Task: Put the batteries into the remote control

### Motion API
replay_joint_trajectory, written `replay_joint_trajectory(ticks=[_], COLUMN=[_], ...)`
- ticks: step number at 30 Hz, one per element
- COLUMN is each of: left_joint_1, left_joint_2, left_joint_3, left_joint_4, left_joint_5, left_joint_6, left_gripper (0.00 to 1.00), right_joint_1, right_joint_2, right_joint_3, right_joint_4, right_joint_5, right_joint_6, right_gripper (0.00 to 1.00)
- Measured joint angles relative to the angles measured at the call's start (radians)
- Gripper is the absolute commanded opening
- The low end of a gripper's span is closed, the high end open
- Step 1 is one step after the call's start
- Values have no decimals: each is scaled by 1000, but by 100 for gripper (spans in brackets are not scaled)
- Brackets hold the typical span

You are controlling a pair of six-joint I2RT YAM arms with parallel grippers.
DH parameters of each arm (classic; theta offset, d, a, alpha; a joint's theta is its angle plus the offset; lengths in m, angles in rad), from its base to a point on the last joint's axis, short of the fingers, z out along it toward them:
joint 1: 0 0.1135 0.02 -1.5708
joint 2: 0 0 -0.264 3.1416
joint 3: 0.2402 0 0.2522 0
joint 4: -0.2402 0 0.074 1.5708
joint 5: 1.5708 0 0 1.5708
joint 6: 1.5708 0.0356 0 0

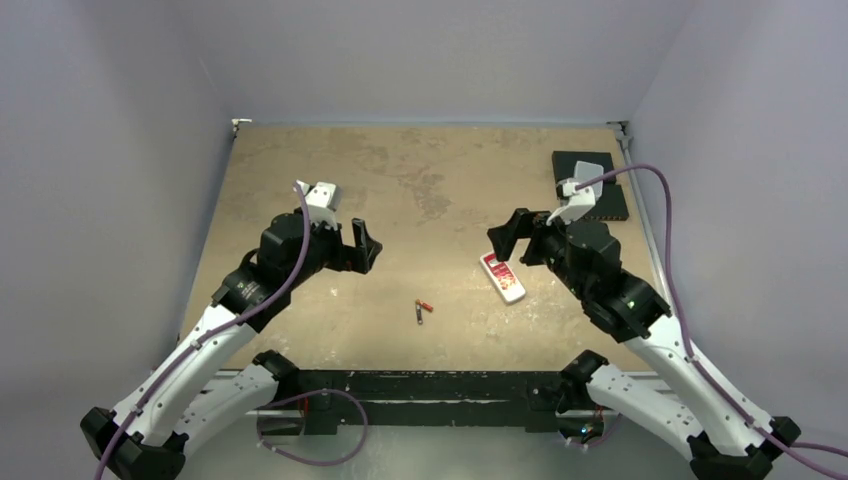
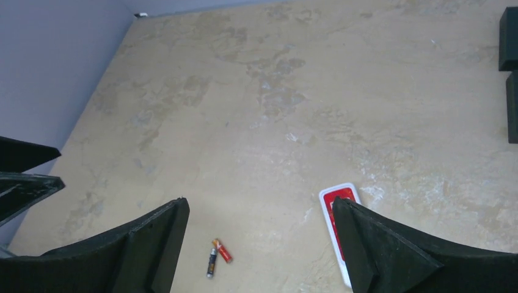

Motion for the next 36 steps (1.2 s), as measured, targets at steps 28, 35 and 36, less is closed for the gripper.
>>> replay_joint_trajectory(ticks=[28, 35, 36], left_joint_1=[0, 0, 0], left_joint_2=[-62, -65, -66], left_joint_3=[-1, -2, -2], left_joint_4=[-51, -59, -59], left_joint_5=[-34, -34, -34], left_joint_6=[0, 0, 0], left_gripper=[99, 99, 99], right_joint_1=[0, 0, -1], right_joint_2=[400, 511, 525], right_joint_3=[11, 5, 5], right_joint_4=[-184, -179, -176], right_joint_5=[-11, 24, 33], right_joint_6=[-32, -11, -8], right_gripper=[99, 99, 99])
